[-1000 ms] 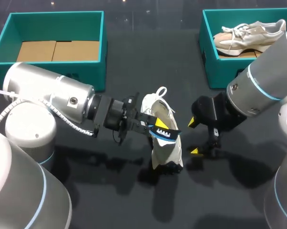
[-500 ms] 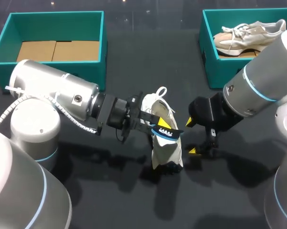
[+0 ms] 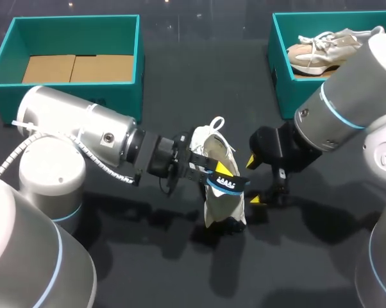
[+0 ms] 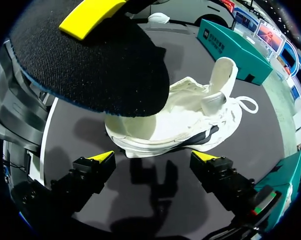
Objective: Take the shoe out of the shoebox, open the shoe tongue, remove and reinsert the insole, then place the shoe into the shoebox
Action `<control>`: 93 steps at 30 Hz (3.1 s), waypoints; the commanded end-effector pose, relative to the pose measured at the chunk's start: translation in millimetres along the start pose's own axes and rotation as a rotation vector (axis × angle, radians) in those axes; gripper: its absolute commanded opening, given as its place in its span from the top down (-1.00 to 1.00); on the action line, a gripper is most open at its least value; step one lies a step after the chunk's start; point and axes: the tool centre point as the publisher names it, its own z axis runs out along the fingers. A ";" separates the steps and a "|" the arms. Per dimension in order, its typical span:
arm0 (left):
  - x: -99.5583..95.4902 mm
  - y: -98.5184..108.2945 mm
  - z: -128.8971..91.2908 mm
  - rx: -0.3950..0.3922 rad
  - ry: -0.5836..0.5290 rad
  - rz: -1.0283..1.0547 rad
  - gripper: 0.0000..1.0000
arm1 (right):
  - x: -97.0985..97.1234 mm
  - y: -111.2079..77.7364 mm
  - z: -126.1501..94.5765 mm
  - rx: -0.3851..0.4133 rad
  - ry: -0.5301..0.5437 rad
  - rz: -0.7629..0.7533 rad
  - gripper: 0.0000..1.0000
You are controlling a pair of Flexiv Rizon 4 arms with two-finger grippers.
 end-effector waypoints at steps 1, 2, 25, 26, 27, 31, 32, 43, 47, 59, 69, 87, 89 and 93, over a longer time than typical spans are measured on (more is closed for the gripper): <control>-0.6 3.1 4.4 0.005 -0.003 -0.001 1.00 | 0.1 0.5 5.9 -0.004 0.003 0.003 -1.00; -0.8 3.4 4.6 0.006 -0.002 -0.004 1.00 | 0.1 0.3 6.1 -0.007 0.004 0.001 -1.00; 4.9 12.4 11.1 0.070 -0.009 0.020 1.00 | 1.7 0.5 6.4 -0.018 0.000 -0.017 -1.00; 5.0 12.8 11.3 0.075 -0.014 0.017 1.00 | 1.7 0.5 6.4 -0.018 0.000 -0.017 -1.00; 5.2 13.3 11.1 0.082 -0.018 0.017 1.00 | 1.7 0.5 6.4 -0.018 0.000 -0.017 -1.00; 7.3 13.5 10.2 0.119 -0.042 0.020 1.00 | 1.7 0.5 6.4 -0.018 0.000 -0.017 -1.00; 7.8 13.5 10.2 0.127 -0.051 0.016 1.00 | 1.7 0.5 6.4 -0.018 0.000 -0.017 -1.00; 12.5 11.7 8.8 0.111 -0.178 -0.031 1.00 | 1.7 0.5 6.4 -0.018 0.000 -0.017 -1.00; 12.6 12.0 8.9 0.113 -0.180 -0.035 1.00 | 1.7 0.5 6.4 -0.018 0.000 -0.017 -1.00; 10.4 21.7 13.5 0.105 -0.183 -0.029 1.00 | 1.7 0.5 6.4 -0.018 0.000 -0.017 -1.00; 7.2 31.7 14.8 0.121 -0.215 -0.035 1.00 | 1.7 0.5 6.4 -0.018 0.000 -0.017 -1.00; 6.9 49.7 17.1 0.088 -0.264 -0.068 1.00 | 1.7 0.5 6.4 -0.018 0.000 -0.017 -1.00; 7.0 52.2 17.1 0.083 -0.269 -0.076 1.00 | 1.7 0.5 6.4 -0.018 0.000 -0.017 -1.00; 7.8 55.9 17.2 0.074 -0.276 -0.083 1.00 | 1.7 0.5 6.4 -0.018 0.000 -0.017 -1.00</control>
